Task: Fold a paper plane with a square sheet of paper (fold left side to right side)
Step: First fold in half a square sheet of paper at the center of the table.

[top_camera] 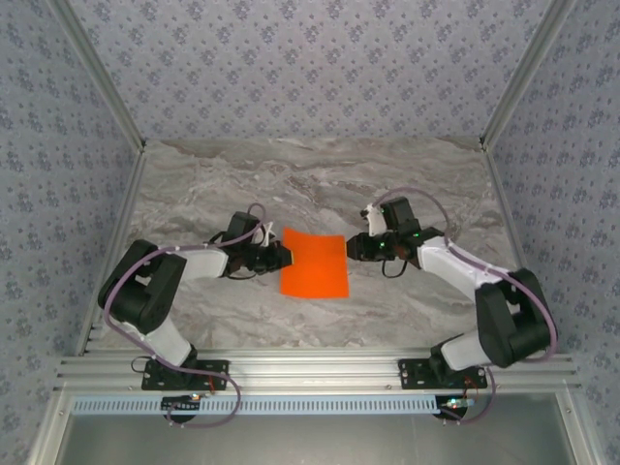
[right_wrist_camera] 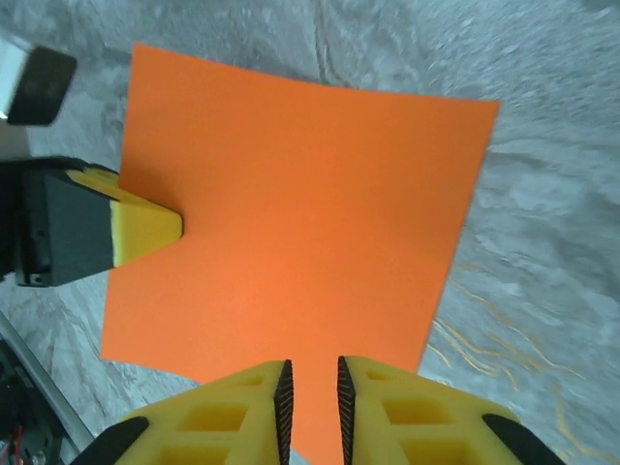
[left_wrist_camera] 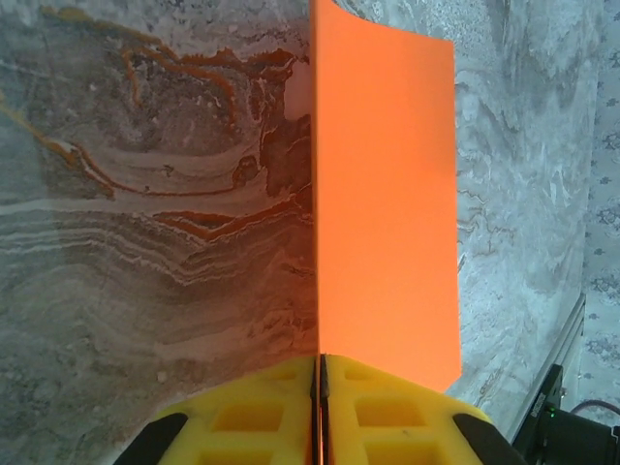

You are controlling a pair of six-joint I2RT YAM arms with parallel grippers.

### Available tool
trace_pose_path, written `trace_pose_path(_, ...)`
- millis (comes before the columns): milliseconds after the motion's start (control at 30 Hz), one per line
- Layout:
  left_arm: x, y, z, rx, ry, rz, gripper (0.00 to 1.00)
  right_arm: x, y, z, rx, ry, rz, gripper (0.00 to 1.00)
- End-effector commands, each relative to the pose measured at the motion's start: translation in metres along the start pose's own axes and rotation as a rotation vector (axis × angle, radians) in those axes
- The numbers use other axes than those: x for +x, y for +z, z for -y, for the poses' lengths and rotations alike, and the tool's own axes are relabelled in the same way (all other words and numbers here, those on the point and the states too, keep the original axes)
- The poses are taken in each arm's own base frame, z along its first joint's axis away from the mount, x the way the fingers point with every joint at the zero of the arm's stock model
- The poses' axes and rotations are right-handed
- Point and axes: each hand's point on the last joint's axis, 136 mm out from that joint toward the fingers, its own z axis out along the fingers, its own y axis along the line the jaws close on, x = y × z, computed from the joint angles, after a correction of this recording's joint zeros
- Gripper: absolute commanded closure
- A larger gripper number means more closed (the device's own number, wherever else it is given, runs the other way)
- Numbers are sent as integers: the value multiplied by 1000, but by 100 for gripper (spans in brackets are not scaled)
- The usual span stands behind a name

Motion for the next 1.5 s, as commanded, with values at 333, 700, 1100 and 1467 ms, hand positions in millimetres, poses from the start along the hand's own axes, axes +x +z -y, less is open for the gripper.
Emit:
trace_pose_path(333, -18, -13, 33, 39, 70, 29, 60, 22, 64, 34, 128, 102, -182, 87)
trace_pose_path(700, -19, -4, 97, 220, 122, 28, 30, 43, 70, 47, 148, 123, -221, 86)
trace_pose_path(1100, -19, 25, 96, 214, 107, -7, 30, 0, 50, 15, -24, 114, -75, 79)
trace_pose_path(1467, -18, 28, 91, 191, 106, -6, 49, -30, 21, -24, -252, 157, 56, 57)
